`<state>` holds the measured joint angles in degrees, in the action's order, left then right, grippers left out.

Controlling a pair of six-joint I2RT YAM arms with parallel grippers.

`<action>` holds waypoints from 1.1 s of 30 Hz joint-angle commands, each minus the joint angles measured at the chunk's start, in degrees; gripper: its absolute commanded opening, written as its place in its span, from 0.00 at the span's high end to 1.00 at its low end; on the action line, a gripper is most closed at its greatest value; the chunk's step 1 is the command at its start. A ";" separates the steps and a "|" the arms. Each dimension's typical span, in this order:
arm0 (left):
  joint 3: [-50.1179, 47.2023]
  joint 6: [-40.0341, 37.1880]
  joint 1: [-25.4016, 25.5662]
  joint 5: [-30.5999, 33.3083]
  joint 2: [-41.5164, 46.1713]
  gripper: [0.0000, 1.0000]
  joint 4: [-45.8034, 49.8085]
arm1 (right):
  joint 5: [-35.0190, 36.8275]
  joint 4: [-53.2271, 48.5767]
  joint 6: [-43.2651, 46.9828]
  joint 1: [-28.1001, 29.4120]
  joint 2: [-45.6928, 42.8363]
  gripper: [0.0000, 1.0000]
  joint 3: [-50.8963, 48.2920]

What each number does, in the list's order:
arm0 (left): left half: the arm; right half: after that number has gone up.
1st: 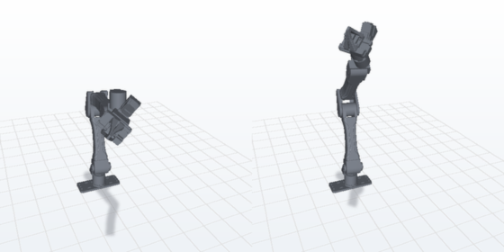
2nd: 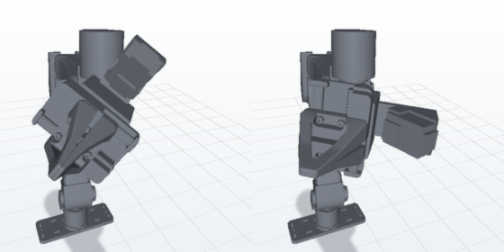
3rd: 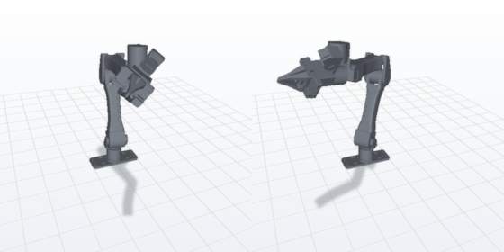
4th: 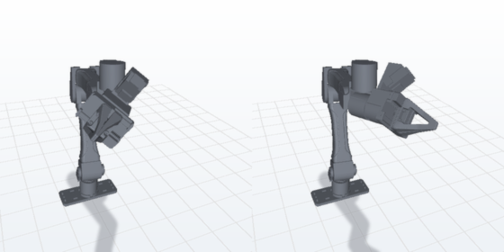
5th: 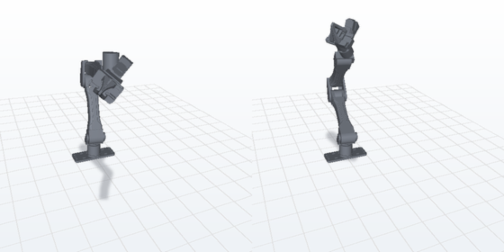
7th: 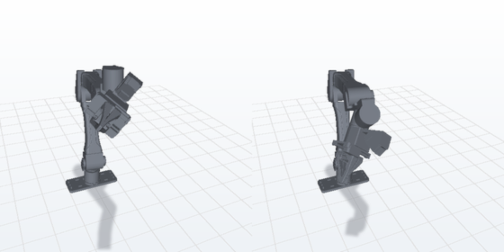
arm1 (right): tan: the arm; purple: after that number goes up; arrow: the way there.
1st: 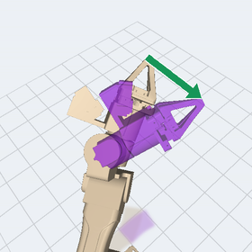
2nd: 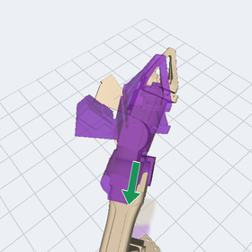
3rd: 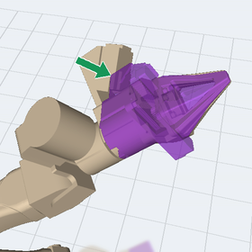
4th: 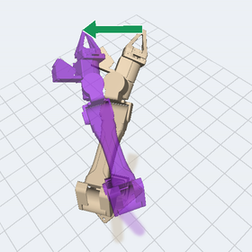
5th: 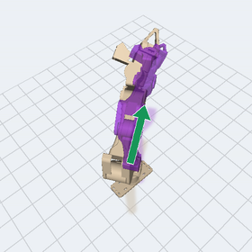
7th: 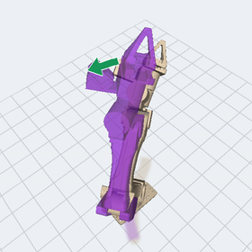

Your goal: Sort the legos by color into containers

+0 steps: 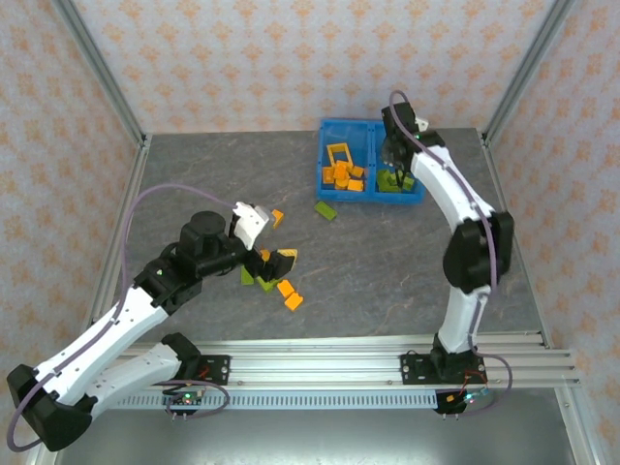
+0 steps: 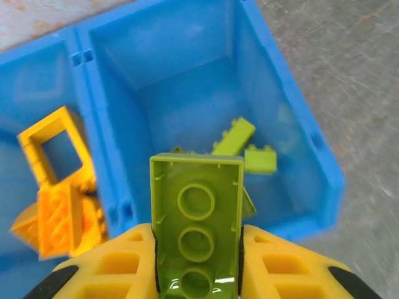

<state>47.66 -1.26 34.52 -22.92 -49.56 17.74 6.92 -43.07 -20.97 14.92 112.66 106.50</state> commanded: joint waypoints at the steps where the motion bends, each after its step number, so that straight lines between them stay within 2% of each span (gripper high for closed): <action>1: 3.43 11.42 0.27 8.08 -1.34 0.00 3.84 | -1.85 -5.30 4.41 -1.87 9.02 0.68 10.06; 5: 4.80 15.38 0.27 9.42 -3.24 0.00 7.90 | -1.77 -8.78 3.67 -3.52 18.00 0.58 21.21; 8: 4.32 16.11 0.36 8.15 -3.53 0.00 7.33 | -2.58 -10.89 3.36 -3.84 21.32 0.42 26.75; 11: 3.86 15.39 0.44 7.69 -3.53 0.00 6.16 | -3.28 -10.77 3.68 -3.79 20.05 0.33 27.64; 15: 3.77 12.45 0.46 7.39 -4.09 0.00 5.22 | -6.12 -11.53 3.79 -3.76 14.53 0.33 24.04; 19: 4.35 4.24 0.49 6.33 -4.25 0.00 6.16 | -10.55 -7.51 5.50 -1.90 3.36 0.33 10.96; 23: 3.63 -7.88 0.52 7.10 -2.06 0.00 7.31 | -15.81 2.54 11.17 3.15 -13.36 0.31 -9.31; 26: 0.68 -16.72 0.55 3.85 1.28 0.00 6.16 | -21.32 6.82 15.37 7.76 -21.10 0.29 -20.55; 29: -2.61 -25.65 0.53 -0.90 4.82 0.00 6.04 | -21.62 6.96 18.26 13.05 -22.84 0.27 -25.90; 33: -6.28 -36.49 0.54 -4.13 7.51 0.00 8.40 | -21.21 7.39 18.55 16.09 -17.68 0.23 -26.39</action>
<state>43.53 -25.12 34.52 -22.87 -42.96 23.97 -13.85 -37.60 -5.04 30.65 90.32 81.32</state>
